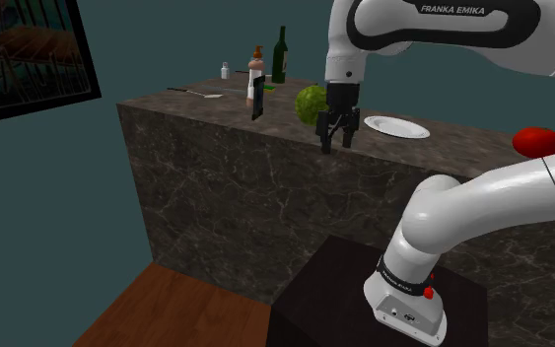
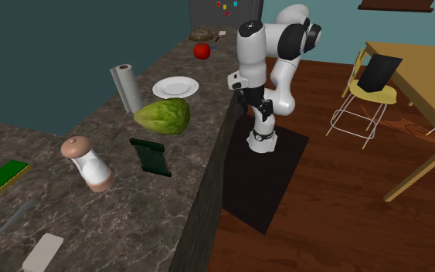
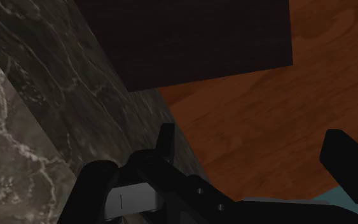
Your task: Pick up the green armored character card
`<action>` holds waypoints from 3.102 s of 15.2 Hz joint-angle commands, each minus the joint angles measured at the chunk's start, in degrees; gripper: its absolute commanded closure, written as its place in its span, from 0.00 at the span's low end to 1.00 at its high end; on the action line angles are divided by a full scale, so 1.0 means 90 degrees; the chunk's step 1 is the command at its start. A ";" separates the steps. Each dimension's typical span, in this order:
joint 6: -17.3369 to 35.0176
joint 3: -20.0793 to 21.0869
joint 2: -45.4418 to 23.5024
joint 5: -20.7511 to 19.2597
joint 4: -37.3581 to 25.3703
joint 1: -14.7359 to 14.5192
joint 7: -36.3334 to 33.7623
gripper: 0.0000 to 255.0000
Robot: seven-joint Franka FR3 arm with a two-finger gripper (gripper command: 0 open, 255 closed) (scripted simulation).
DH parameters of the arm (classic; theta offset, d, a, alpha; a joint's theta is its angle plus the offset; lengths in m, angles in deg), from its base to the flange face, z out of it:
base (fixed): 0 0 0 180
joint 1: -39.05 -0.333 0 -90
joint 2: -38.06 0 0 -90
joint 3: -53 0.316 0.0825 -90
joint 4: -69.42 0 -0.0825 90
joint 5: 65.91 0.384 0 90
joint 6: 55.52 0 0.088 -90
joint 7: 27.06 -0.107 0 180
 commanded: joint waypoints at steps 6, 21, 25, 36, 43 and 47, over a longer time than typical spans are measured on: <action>0.0863 0.0518 -0.0849 -0.0009 -0.0562 0.0291 -0.1023 0.00; 0.2111 0.1738 -0.3559 -0.1443 -0.3283 0.1328 -0.4387 0.00; 0.2006 0.1953 -0.4328 -0.2129 -0.4297 0.1501 -0.5310 0.00; 0.1013 0.2064 -0.6363 -0.4022 -0.7358 0.1311 -0.7146 0.00; 0.1634 0.2034 -0.6112 -0.3942 -0.6468 0.1419 -0.7362 0.00; 0.1629 0.2030 -0.6114 -0.3940 -0.6479 0.1425 -0.7349 1.00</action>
